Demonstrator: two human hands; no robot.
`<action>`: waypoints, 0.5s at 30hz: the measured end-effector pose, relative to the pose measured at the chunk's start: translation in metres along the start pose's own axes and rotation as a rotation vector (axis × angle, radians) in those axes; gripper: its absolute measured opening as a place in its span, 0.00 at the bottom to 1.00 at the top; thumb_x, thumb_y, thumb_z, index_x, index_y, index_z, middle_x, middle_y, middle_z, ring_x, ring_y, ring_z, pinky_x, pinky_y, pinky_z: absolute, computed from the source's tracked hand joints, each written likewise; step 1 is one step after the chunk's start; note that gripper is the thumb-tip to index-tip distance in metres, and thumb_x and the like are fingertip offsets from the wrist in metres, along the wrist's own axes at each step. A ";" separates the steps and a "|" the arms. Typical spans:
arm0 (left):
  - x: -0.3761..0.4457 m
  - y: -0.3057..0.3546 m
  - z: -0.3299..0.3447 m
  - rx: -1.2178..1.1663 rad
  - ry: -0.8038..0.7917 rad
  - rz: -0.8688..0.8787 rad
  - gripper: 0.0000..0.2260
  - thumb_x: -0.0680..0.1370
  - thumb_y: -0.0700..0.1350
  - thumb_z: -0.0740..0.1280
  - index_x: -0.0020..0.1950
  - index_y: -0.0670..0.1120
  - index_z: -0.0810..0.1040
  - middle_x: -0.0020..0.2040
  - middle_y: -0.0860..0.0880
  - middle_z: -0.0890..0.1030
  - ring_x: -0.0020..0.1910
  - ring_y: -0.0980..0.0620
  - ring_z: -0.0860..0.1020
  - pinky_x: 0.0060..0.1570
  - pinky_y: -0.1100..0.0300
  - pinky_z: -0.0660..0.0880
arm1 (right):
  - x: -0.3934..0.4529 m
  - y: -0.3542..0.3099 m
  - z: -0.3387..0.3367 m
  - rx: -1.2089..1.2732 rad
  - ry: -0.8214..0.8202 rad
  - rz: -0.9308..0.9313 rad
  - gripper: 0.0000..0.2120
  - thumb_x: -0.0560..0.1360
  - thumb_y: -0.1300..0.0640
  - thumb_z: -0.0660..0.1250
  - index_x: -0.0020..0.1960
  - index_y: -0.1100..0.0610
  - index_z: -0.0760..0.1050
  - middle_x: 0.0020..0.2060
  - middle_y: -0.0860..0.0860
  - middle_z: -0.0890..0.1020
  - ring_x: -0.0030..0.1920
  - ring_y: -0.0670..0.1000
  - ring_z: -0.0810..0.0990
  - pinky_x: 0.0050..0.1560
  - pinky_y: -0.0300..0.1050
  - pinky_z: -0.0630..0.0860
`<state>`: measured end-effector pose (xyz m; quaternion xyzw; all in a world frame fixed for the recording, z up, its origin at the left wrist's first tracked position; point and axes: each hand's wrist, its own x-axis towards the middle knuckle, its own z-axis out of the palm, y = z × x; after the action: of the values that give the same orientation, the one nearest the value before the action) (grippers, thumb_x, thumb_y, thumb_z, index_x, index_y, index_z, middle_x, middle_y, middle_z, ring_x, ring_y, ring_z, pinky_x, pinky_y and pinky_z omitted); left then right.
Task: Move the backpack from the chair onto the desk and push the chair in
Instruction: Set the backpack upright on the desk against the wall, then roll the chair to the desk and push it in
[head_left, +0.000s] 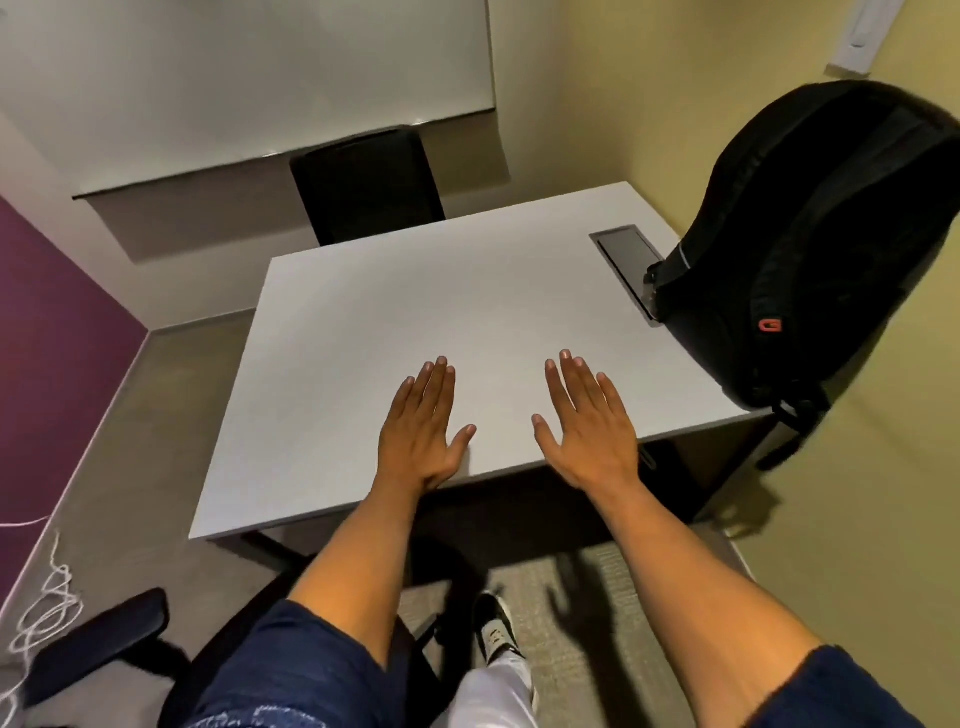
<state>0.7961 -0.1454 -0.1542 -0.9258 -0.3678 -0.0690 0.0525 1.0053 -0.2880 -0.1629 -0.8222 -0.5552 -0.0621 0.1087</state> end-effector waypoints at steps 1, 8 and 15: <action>-0.019 0.007 -0.002 0.005 0.001 -0.004 0.36 0.82 0.61 0.54 0.83 0.43 0.48 0.84 0.46 0.48 0.83 0.48 0.46 0.80 0.49 0.47 | -0.016 0.001 -0.003 -0.003 0.000 -0.023 0.36 0.83 0.39 0.48 0.84 0.54 0.44 0.83 0.54 0.46 0.83 0.53 0.46 0.81 0.52 0.39; -0.116 0.037 -0.038 0.095 -0.016 -0.013 0.36 0.81 0.62 0.53 0.83 0.43 0.52 0.83 0.45 0.53 0.82 0.47 0.51 0.80 0.49 0.50 | -0.098 0.012 -0.026 0.007 -0.090 -0.095 0.36 0.83 0.39 0.48 0.84 0.56 0.43 0.83 0.56 0.48 0.83 0.54 0.47 0.81 0.53 0.41; -0.142 0.037 -0.076 0.150 -0.025 -0.064 0.36 0.81 0.62 0.53 0.83 0.43 0.51 0.83 0.44 0.52 0.82 0.47 0.50 0.80 0.48 0.50 | -0.124 -0.008 -0.035 0.061 -0.108 -0.119 0.34 0.84 0.41 0.48 0.84 0.56 0.47 0.83 0.56 0.50 0.83 0.54 0.49 0.82 0.54 0.44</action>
<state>0.7124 -0.2790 -0.1049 -0.9078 -0.4021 -0.0313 0.1146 0.9515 -0.4050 -0.1559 -0.7862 -0.6098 -0.0070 0.0998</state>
